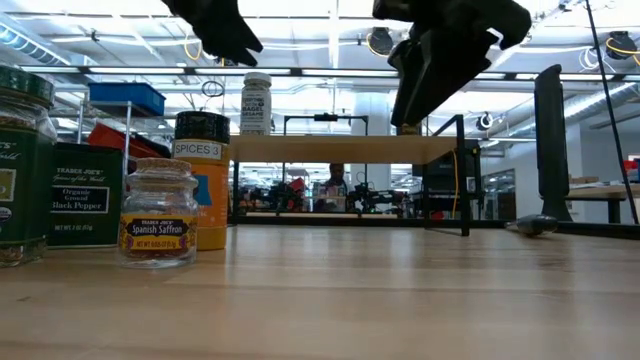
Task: Shelf spices
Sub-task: Remove the white seasoning bottle from the shelf
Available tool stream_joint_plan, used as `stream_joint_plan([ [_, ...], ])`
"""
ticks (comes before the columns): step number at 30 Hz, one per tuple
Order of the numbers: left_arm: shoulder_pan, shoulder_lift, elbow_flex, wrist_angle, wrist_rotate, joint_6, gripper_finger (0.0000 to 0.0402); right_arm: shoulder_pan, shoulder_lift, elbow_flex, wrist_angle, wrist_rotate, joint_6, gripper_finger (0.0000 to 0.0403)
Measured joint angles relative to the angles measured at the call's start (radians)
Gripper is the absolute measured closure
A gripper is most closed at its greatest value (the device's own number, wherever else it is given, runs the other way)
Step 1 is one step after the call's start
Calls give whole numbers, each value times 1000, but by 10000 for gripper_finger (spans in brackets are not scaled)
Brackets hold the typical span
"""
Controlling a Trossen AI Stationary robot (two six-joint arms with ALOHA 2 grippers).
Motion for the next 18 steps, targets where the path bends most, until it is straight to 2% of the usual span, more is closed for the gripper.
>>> stream_joint_plan([
  [7, 56, 66, 0, 6, 1, 20, 38, -1, 0, 0, 28, -39, -3, 186],
  [18, 62, 140, 0, 18, 11, 55, 38, 1, 0, 0, 28, -45, -3, 186],
])
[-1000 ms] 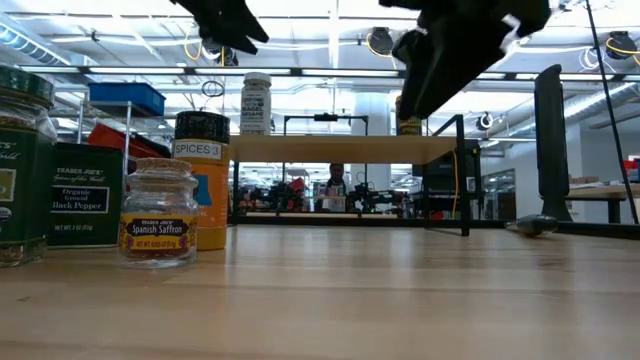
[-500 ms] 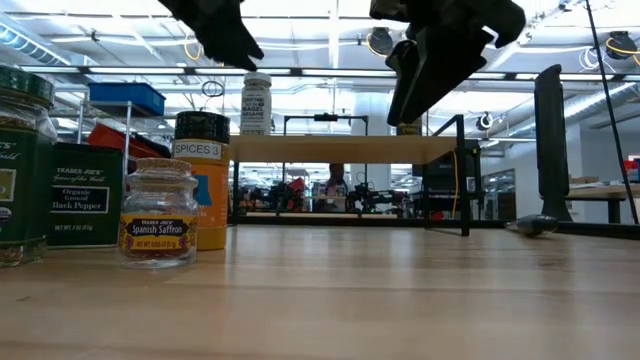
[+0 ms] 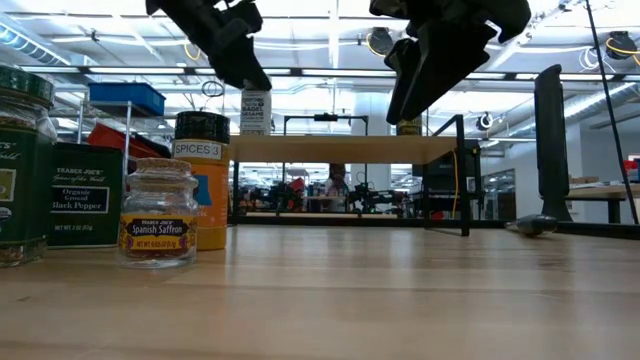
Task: Shelf spices
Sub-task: Remove the white seasoning bottle from the shelf
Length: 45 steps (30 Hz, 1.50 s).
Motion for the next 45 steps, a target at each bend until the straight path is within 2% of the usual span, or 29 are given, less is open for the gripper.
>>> stream_joint_plan([
  [5, 0, 5, 0, 0, 15, 26, 55, 0, 0, 0, 0, 1, 0, 186],
  [17, -1, 4, 0, 1, 25, 23, 175, 0, 0, 0, 0, 2, 0, 186],
  [20, -1, 3, 0, 5, 24, 17, 194, 0, 0, 0, 0, 2, 3, 186],
  [26, -4, 3, 0, 4, 22, -10, 192, 0, -11, 0, 0, 2, 18, 186],
  [30, -26, -9, 0, 1, 20, -12, 191, 10, -66, 0, -1, 4, 43, 186],
  [39, -105, -69, -1, 70, 42, -112, 190, 81, -299, 0, -3, 9, 121, 186],
  [45, -214, -73, -1, 148, 47, -195, 190, 158, -451, 1, -44, 25, 171, 186],
])
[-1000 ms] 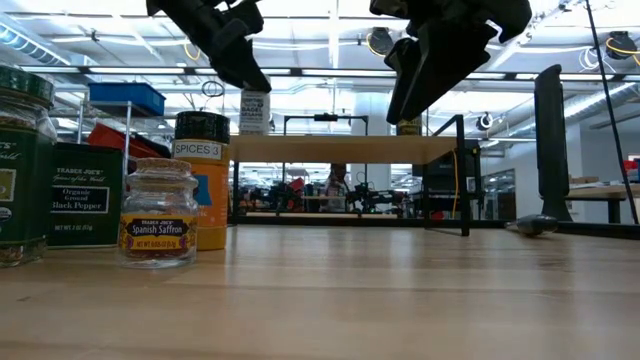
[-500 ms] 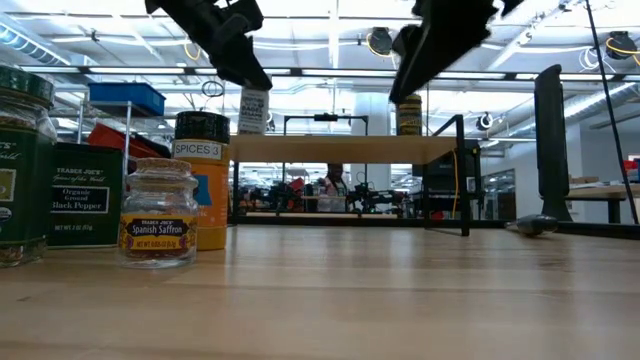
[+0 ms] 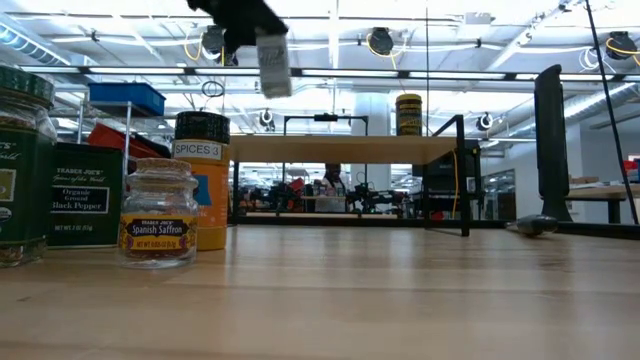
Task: Shelf spices
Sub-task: Remove the white seasoning bottle from the shelf
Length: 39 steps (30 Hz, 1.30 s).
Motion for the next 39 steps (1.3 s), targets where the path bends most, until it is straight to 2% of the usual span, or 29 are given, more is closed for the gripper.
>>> stream_joint_plan([
  [3, -67, 11, 0, 70, 0, -26, 190, 50, -59, 0, -66, 65, 55, 186],
  [7, -149, 34, 0, 175, -4, -52, 190, 127, -96, 0, -161, 200, 168, 186],
  [14, -248, 121, 0, 321, -27, -89, 189, 224, -32, 0, -125, 414, 223, 184],
  [19, -286, 217, 0, 418, -31, -127, 189, 219, 44, 0, -74, 473, 227, 162],
  [25, -303, 326, 0, 540, -31, -166, 189, 165, 122, 0, -71, 541, 254, 103],
  [30, -306, 385, 0, 618, -53, -183, 189, 107, 176, 0, -35, 544, 244, 64],
  [39, -317, 396, 1, 617, -54, -138, 189, 51, 229, 0, 56, 516, 152, 50],
])
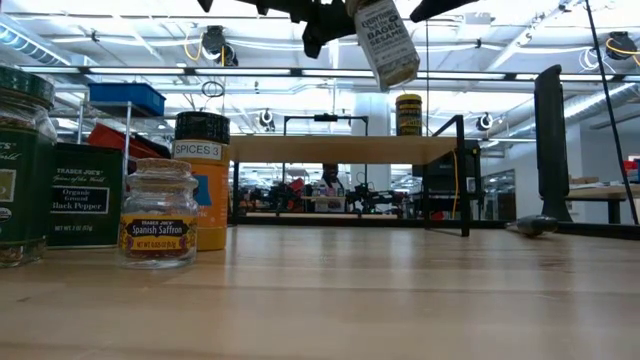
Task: Shelf spices
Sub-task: Remove the white seasoning bottle from the shelf
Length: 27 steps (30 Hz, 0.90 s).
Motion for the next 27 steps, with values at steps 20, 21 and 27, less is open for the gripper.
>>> stream_joint_plan([
  [20, -9, 0, 0, -8, 0, 25, 189, -100, 71, -1, 153, -154, -118, 71],
  [21, -9, 0, 0, -12, 0, 34, 189, -100, 70, -1, 150, -155, -118, 79],
  [27, -10, 0, 0, -15, 4, 36, 189, -104, 65, -1, 151, -173, -116, 127],
])
